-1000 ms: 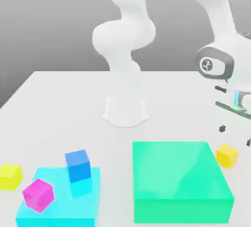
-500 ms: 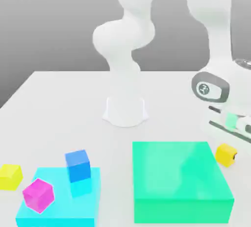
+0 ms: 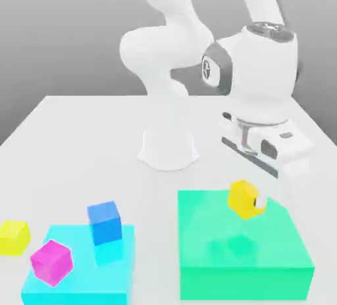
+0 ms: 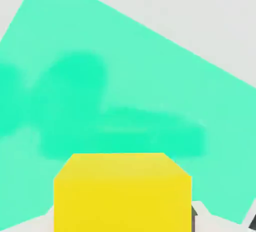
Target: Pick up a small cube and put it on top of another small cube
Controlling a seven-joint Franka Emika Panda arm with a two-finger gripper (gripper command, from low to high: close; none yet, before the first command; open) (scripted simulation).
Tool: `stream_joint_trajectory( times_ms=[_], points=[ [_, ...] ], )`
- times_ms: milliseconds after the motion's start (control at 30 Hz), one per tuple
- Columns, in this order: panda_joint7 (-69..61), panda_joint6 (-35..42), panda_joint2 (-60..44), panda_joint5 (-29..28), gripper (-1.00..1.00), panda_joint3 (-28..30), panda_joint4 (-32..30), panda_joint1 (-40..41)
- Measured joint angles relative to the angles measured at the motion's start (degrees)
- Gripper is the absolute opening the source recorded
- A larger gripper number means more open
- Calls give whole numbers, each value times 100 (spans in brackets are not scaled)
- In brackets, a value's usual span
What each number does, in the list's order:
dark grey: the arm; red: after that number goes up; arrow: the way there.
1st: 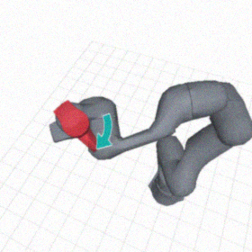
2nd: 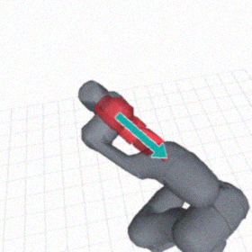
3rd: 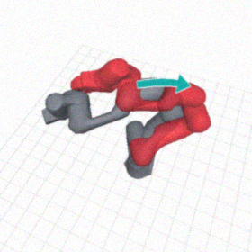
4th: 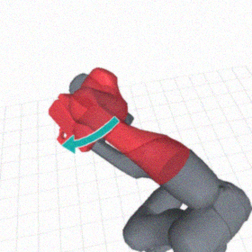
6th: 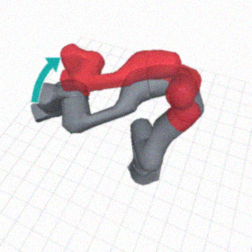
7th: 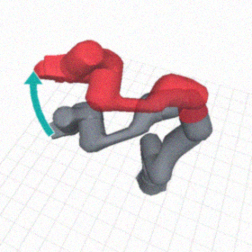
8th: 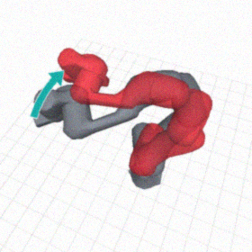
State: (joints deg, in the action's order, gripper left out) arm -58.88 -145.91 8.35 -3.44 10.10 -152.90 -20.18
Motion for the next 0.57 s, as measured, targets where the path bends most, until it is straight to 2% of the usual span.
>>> stream_joint_trajectory(
  times_ms=[233,467,500,567],
  points=[
    [-1289,668,655,-562,-100,1283,-16,1218],
    [-1903,-353,-265,-88,-100,1613,-198,1203],
    [-1940,-482,-373,-43,100,1625,-220,1195],
    [-1940,-482,-373,-43,100,1625,-220,1196]
  ],
)
